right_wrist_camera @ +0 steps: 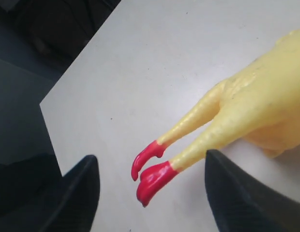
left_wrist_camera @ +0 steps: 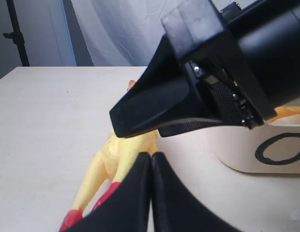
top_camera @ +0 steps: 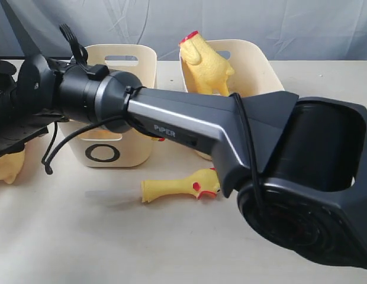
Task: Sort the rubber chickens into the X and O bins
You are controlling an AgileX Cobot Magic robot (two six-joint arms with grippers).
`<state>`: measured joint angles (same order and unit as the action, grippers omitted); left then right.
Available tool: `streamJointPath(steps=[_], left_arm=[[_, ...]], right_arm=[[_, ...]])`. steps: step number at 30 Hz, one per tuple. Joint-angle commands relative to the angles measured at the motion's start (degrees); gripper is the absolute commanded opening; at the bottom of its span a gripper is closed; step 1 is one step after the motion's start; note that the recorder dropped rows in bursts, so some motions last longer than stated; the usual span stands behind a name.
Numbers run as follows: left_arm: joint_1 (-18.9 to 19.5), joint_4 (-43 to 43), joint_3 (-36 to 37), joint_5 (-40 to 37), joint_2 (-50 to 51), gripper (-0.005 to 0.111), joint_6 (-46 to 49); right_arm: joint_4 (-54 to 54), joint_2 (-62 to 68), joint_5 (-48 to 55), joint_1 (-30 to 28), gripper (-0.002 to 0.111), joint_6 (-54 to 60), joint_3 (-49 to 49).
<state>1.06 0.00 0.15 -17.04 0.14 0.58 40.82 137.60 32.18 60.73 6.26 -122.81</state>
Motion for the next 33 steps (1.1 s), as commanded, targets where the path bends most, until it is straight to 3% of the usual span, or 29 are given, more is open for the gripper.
streamJointPath(steps=[1, 3, 8, 16, 23, 28, 33], left_arm=[[0.1, 0.0, -0.2, 0.8, -0.1, 0.000, 0.0], [0.1, 0.0, -0.2, 0.8, -0.1, 0.000, 0.0], [0.1, 0.0, -0.2, 0.8, -0.1, 0.000, 0.0], [0.1, 0.0, -0.2, 0.8, -0.1, 0.000, 0.0], [0.1, 0.0, -0.2, 0.8, -0.1, 0.000, 0.0], [0.1, 0.0, -0.2, 0.8, -0.1, 0.000, 0.0], [0.1, 0.0, -0.2, 0.8, -0.1, 0.000, 0.0]], right_arm=[[-0.2, -0.1, 0.8, -0.1, 0.060, 0.0, -0.4], [-1.3, -1.3, 3.2, -0.1, 0.060, 0.0, -0.4], [-18.8, -10.2, 16.6, -0.1, 0.060, -1.0, -0.4], [-36.7, -19.2, 37.8, -0.1, 0.058, -1.9, -0.4], [-32.8, -29.4, 37.8, -0.8, 0.054, 1.4, 4.4], [-35.9, -38.4, 37.8, -0.8, 0.054, 1.4, 10.9], [-43.6, -47.1, 37.8, -0.8, 0.054, 1.3, 23.5]])
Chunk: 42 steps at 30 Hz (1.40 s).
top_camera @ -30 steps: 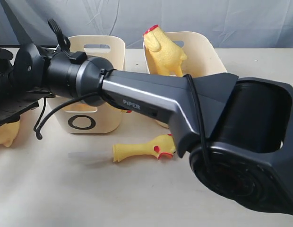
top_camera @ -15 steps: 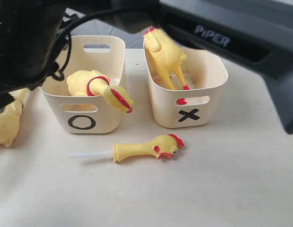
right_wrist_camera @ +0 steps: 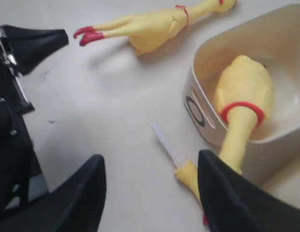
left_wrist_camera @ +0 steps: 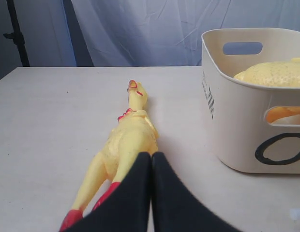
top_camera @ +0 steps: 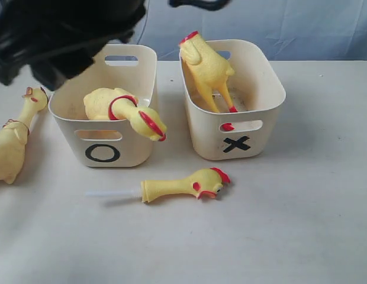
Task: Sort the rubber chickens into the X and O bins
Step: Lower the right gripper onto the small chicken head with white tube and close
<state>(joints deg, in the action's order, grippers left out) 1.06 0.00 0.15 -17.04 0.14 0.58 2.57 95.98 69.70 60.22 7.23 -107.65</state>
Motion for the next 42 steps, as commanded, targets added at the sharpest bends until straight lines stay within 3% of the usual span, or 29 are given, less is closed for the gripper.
streamJointPath(steps=[1, 10, 16, 29, 42], left_arm=[[0.1, 0.0, -0.2, 0.8, -0.1, 0.000, 0.0], [0.1, 0.0, -0.2, 0.8, -0.1, 0.000, 0.0], [0.1, 0.0, -0.2, 0.8, -0.1, 0.000, 0.0], [0.1, 0.0, -0.2, 0.8, -0.1, 0.000, 0.0], [0.1, 0.0, -0.2, 0.8, -0.1, 0.000, 0.0]], right_arm=[[-6.0, -6.7, 0.3, -0.2, 0.054, 0.2, 11.5], [-12.8, -12.6, 0.2, -0.2, 0.054, 0.4, 37.3], [-22.0, -12.3, -13.2, -0.2, 0.054, 0.1, 47.2], [-25.5, -2.9, -35.7, -0.2, 0.054, -9.0, 52.5], [-39.6, 4.7, -42.0, -0.2, 0.053, -13.3, 52.5]])
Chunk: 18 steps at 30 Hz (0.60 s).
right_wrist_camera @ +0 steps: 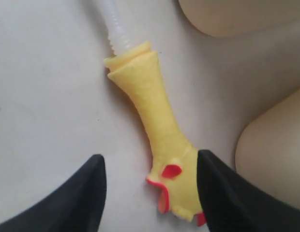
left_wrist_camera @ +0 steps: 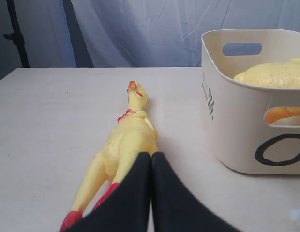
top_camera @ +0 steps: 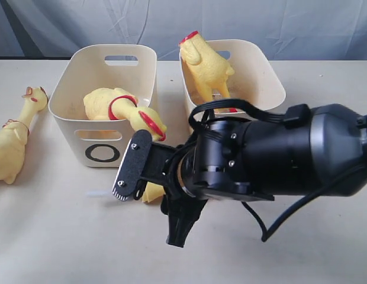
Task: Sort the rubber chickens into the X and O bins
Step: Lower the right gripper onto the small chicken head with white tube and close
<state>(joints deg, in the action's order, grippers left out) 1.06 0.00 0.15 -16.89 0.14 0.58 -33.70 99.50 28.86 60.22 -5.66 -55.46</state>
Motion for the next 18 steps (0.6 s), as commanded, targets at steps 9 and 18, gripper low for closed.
streamJointPath(steps=[9, 18], left_arm=[[0.1, 0.0, -0.2, 0.6, -0.1, 0.000, 0.0], [0.1, 0.0, -0.2, 0.6, -0.1, 0.000, 0.0]], right_arm=[[-3.6, 1.5, -1.7, -0.2, 0.053, -0.4, 0.3], [-4.3, 3.6, -7.0, -0.2, 0.053, -0.4, 0.3]])
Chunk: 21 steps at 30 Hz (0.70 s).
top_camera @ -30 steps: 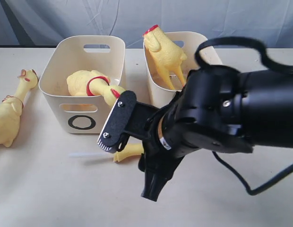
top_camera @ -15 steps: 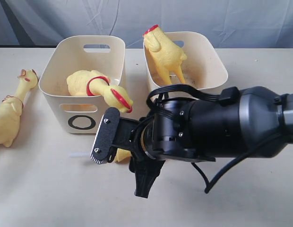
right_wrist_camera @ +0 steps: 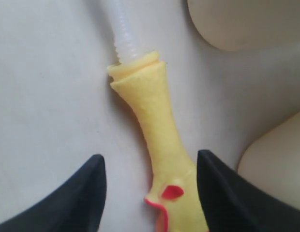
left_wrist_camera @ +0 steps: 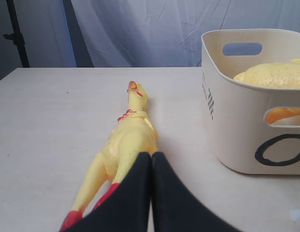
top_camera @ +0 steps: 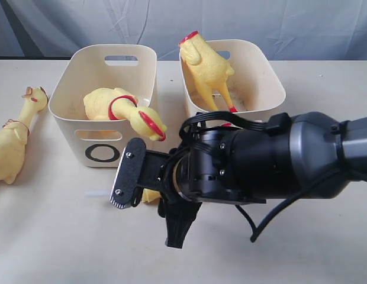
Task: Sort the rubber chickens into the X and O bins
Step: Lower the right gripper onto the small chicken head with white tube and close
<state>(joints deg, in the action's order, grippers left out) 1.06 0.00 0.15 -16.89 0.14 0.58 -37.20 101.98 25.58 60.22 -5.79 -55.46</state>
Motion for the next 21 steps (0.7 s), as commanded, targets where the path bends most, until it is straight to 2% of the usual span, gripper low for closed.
streamJointPath(steps=[1, 13, 21], left_arm=[[0.1, 0.0, -0.2, 0.6, -0.1, 0.000, 0.0], [0.1, 0.0, -0.2, 0.6, -0.1, 0.000, 0.0], [0.1, 0.0, -0.2, 0.6, -0.1, 0.000, 0.0]], right_arm=[[-0.9, 1.5, -5.0, -0.2, 0.053, -0.3, 0.3], [-1.1, 4.8, -14.1, -0.2, 0.053, -0.2, 0.3], [-0.1, 8.4, -15.7, -0.2, 0.053, -0.3, -1.9]])
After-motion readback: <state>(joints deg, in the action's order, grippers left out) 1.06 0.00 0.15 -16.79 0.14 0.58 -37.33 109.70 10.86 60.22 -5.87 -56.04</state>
